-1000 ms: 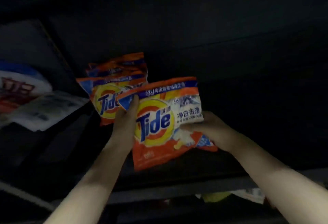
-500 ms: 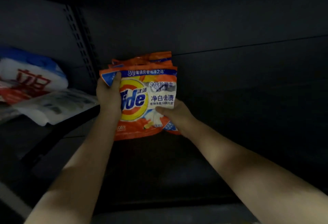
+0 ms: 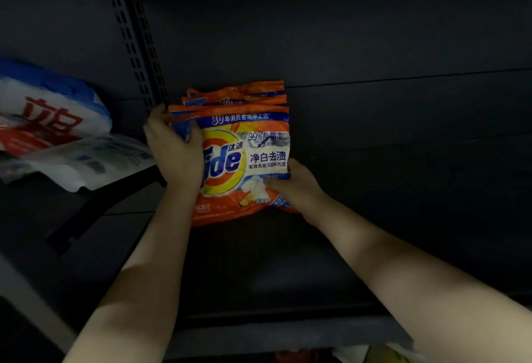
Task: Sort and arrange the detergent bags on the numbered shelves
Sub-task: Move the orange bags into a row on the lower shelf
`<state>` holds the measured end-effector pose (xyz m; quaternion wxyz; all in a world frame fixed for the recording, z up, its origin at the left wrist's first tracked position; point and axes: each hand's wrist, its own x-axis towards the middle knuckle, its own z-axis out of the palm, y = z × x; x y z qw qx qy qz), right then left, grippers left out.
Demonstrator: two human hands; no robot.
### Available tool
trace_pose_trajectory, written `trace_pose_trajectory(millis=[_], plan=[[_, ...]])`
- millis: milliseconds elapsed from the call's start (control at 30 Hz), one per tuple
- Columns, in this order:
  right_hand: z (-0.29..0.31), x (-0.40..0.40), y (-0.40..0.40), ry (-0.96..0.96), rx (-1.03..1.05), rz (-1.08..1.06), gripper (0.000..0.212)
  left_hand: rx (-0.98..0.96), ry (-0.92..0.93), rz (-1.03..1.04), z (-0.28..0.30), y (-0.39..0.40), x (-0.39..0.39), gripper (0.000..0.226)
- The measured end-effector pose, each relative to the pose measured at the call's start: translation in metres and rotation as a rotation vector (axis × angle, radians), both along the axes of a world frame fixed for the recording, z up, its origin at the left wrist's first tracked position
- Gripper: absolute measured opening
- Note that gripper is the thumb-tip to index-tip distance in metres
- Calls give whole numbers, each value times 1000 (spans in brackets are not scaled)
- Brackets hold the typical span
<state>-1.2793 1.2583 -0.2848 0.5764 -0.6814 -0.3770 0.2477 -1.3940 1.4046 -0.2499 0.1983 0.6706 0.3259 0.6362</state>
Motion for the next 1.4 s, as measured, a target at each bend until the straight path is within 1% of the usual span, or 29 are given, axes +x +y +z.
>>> trace_pose_trajectory(millis=[67,100,133,233,333,400,500,600,667,833,933,967,1067,1100,1267,1333,1400], plan=[[2,4,-11,-60,-73,-37,46,168,94,123,4,-11,0,45],[2,6,-18,-96,-106,-57,47,250,158,158,5,-19,1,43],[2,10,-27,-141,-137,-68,45,306,236,145,7,-29,5,41],[0,23,-60,-358,-239,-78,39,416,530,-73,3,-67,24,37],[1,45,-100,-583,-337,-84,37,613,815,-263,-17,-102,51,30],[2,64,-128,-708,-416,-99,38,706,964,-360,-29,-119,70,28],[1,95,-169,-787,-509,-148,40,693,1123,-474,-39,-149,99,35],[0,126,-213,-766,-550,-228,41,670,1171,-569,-41,-187,135,42],[1,145,-243,-749,-570,-304,40,677,1191,-630,-38,-216,159,42],[18,181,-330,-664,-648,-445,40,622,1225,-789,-17,-301,212,40],[35,181,-392,-574,-579,-554,38,572,1214,-849,5,-357,235,38],[39,177,-406,-571,-562,-581,37,547,1207,-857,10,-370,238,36],[64,152,-470,-497,-633,-670,38,469,1264,-951,38,-426,240,36],[73,142,-489,-478,-651,-691,37,478,1281,-984,47,-445,237,37],[145,85,-565,-387,-801,-775,33,661,1281,-1075,113,-526,210,37],[190,63,-589,-383,-866,-786,34,725,1286,-1100,154,-551,194,35],[247,44,-609,-409,-906,-816,36,809,1267,-1121,203,-572,178,35]])
